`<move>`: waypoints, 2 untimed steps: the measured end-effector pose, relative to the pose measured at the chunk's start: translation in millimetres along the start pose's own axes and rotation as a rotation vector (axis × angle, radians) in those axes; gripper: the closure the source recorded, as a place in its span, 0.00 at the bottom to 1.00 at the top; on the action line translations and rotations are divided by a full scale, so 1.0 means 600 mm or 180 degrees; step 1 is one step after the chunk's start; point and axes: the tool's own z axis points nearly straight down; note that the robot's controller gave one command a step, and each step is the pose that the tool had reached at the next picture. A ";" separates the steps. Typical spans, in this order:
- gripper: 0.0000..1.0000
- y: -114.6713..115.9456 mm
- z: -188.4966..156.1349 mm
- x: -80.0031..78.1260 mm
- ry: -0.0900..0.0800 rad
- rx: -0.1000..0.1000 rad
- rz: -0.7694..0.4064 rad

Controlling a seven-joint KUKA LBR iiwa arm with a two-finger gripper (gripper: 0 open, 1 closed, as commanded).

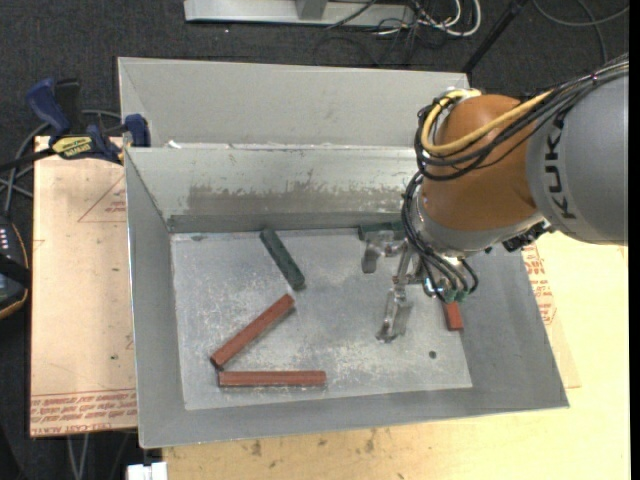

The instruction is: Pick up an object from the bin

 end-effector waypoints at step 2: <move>0.00 0.146 0.191 0.077 -0.0073 0.0000 -0.0763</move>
Offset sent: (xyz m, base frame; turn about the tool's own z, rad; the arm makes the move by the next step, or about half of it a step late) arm -0.0287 0.0266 -0.0994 -0.1011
